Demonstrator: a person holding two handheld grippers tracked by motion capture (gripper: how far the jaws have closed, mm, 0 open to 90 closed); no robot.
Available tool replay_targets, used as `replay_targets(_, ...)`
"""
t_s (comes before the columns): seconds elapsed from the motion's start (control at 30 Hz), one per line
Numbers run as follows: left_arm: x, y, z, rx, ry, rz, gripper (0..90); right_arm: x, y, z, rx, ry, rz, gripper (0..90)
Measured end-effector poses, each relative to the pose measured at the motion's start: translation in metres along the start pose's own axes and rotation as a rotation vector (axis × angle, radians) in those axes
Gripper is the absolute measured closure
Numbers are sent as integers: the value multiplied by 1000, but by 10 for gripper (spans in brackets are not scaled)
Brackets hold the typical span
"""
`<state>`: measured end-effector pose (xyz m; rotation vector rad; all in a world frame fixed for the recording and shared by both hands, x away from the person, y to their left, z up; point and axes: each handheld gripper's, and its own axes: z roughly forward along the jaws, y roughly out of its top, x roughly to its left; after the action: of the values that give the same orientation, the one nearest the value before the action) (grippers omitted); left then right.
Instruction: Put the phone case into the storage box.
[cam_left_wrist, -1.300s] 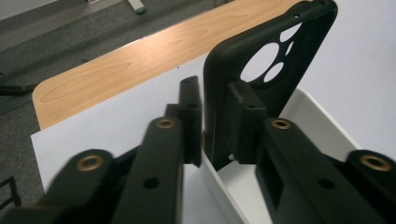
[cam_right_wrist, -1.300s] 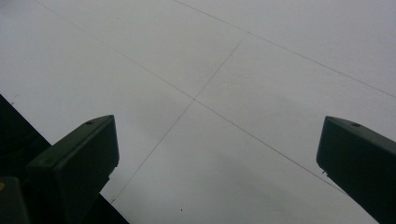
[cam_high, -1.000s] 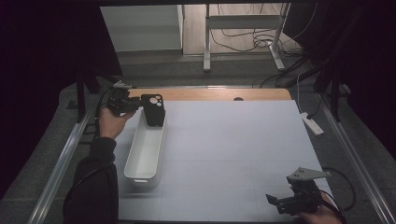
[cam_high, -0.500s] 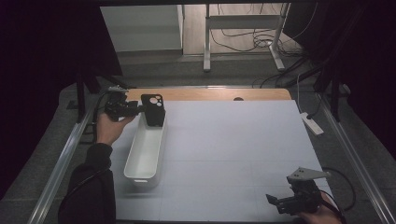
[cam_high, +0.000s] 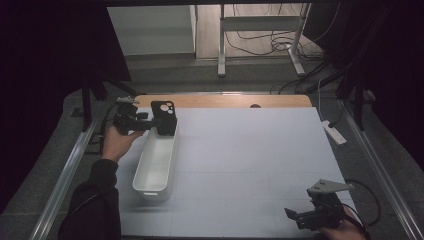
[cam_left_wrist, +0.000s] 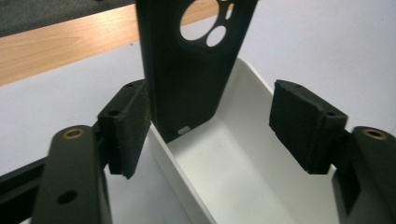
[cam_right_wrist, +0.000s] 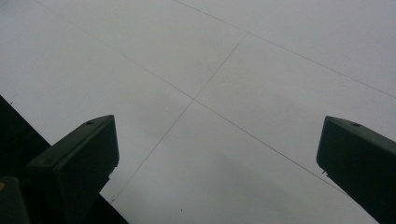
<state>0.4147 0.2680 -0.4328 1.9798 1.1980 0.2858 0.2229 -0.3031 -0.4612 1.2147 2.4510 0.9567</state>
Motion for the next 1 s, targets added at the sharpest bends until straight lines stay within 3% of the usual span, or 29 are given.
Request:
replay_targets(0.3,-9,-6,-5,9,-36,22,151,0,0,0,0,2,-1,0)
replay_targets(0.5,-16,-10,-7,18,-25,35,73,0,0,0,-1,4,1,0)
replay_targets(0.6,-18,-12,-9,13,-30,22,39,-1,0,0,-2,8,3,0)
replay_targets(1.0,-26,-20,-14,-20,-50,18,1,-1,0,0,-1,8,1,0)
